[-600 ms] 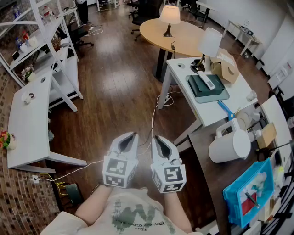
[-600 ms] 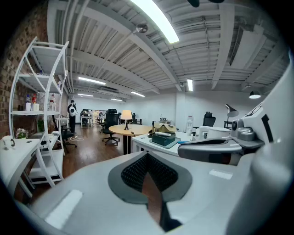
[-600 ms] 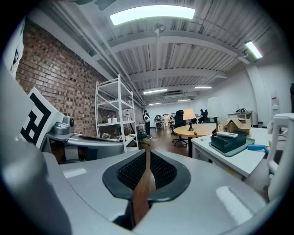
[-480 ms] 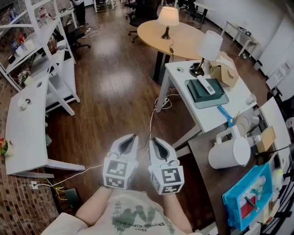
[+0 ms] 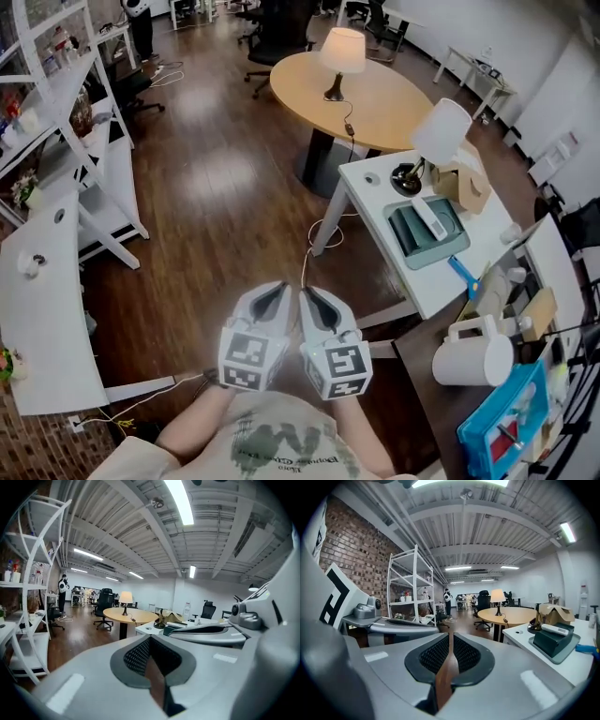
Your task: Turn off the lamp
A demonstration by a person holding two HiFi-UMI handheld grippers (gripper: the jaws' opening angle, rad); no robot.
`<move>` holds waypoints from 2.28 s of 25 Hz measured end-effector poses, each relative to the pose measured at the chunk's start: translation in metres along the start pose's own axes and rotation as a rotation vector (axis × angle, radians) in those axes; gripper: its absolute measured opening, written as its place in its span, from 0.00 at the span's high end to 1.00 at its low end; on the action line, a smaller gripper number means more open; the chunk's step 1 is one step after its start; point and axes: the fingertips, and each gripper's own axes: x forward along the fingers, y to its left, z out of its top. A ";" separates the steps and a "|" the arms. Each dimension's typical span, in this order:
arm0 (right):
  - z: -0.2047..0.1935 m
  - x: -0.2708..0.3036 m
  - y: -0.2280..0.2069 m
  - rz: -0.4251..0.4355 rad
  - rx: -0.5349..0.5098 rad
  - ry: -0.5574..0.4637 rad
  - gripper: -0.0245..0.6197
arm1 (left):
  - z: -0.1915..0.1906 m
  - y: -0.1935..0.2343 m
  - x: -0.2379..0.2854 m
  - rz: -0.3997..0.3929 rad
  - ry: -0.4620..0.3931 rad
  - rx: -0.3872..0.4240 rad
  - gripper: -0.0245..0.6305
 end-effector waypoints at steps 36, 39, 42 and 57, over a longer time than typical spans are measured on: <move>0.107 0.303 -0.277 0.017 0.060 -0.077 0.92 | 0.099 0.120 0.390 -0.024 0.063 0.057 0.96; 0.104 0.312 -0.284 0.027 0.070 -0.066 0.92 | 0.101 0.126 0.403 -0.014 0.071 0.048 0.96; 0.103 0.326 -0.287 0.034 0.072 -0.047 0.92 | 0.103 0.132 0.417 -0.019 0.072 0.041 0.96; 0.136 0.470 -0.299 -0.121 0.080 -0.026 0.91 | 0.135 0.247 0.508 -0.178 0.050 0.021 0.96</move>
